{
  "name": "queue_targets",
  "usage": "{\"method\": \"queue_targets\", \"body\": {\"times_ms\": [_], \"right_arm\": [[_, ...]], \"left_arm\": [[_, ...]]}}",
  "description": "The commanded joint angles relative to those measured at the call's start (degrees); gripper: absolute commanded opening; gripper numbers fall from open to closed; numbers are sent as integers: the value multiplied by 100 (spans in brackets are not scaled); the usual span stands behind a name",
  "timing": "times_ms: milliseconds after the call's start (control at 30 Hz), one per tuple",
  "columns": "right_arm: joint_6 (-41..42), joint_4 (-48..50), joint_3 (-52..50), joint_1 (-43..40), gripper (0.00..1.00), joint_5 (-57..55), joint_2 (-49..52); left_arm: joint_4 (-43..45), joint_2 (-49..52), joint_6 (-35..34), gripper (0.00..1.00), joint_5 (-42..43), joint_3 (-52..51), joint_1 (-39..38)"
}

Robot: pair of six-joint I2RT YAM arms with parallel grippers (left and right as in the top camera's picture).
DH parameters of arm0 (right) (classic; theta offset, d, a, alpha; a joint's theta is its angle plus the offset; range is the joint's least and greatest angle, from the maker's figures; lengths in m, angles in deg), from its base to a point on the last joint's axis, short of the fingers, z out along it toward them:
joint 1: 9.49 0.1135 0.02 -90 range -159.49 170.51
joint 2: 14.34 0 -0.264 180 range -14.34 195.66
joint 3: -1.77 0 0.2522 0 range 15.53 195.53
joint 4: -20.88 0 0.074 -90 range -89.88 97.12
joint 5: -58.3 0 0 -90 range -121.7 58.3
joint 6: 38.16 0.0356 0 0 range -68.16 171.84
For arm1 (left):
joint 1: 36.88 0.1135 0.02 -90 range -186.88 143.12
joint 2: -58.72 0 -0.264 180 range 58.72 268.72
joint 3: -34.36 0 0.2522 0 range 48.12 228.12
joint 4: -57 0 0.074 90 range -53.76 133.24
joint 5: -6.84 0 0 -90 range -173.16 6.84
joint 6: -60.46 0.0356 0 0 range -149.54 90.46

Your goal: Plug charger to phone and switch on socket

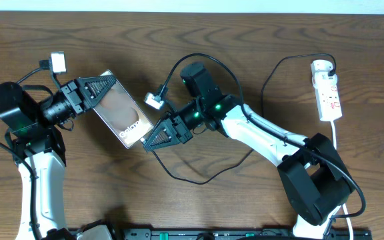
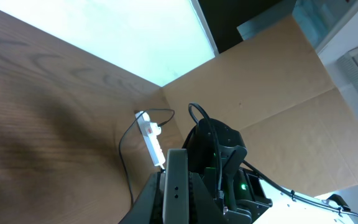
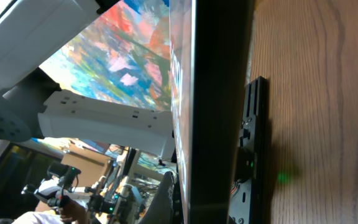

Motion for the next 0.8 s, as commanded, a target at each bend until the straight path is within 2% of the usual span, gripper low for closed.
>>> {"method": "queue_targets", "body": {"times_ms": [0, 767], "right_arm": [[59, 122, 131, -42, 1, -96, -35], [186, 129, 131, -44, 1, -358, -35]], "left_arm": [[-28, 0, 131, 7, 627, 15, -140], [-26, 0, -101, 7, 562, 15, -140]]}}
